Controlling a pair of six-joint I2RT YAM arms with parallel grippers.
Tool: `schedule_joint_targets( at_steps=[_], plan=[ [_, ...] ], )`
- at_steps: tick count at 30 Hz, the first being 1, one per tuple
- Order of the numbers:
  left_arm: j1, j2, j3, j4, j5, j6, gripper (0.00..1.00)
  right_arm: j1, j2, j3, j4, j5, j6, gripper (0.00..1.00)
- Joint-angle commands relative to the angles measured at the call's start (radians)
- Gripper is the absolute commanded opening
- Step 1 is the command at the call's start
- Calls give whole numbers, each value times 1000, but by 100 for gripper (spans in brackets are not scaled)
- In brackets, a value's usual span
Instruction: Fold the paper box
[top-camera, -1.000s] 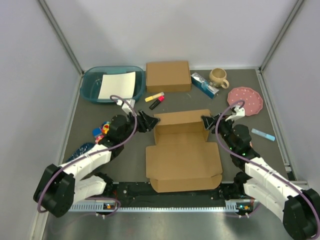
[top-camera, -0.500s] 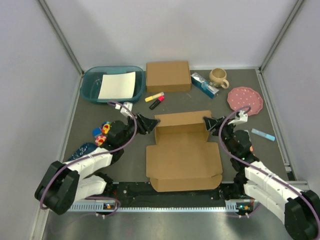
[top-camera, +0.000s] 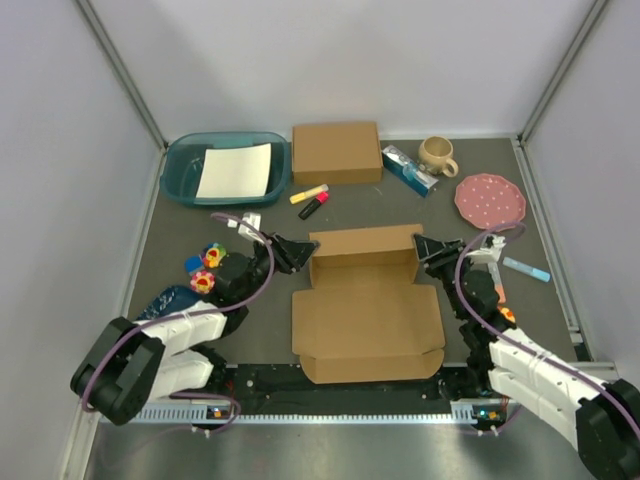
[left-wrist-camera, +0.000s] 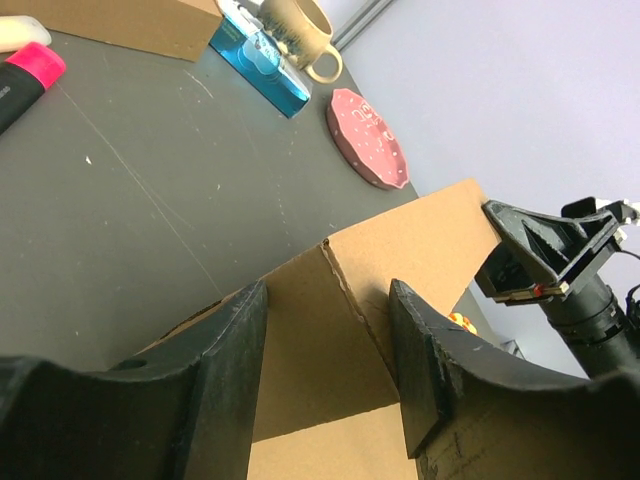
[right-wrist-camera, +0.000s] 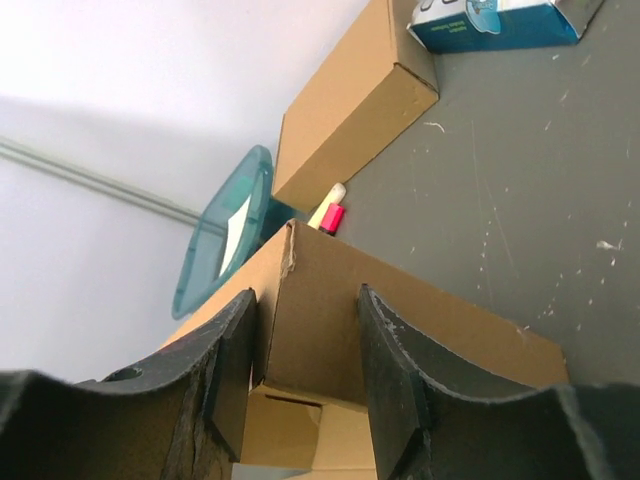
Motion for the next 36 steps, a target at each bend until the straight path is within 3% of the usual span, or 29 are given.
schedule_joint_targets(
  at_steps=[1,6,16,20,23,29,36],
  plan=[
    [-67,70,-81,-161,69,16,40,121,32,-202,-381,-69,156,43],
    [-110,76,-101,-172,11,26,39,189,3,-202,-507,-24,240,48],
    [-133,156,-109,-190,-72,18,38,189,-15,-188,-673,-33,299,66],
    [-133,157,-107,-193,-81,19,38,189,-66,-127,-733,-16,216,79],
    [-132,138,-89,-232,-86,33,38,189,-118,-27,-797,28,164,84],
    [-131,104,-52,-296,-97,52,38,189,-166,135,-868,111,37,89],
    [-131,95,-14,-353,-106,68,38,186,-157,339,-925,175,-264,94]
  ],
)
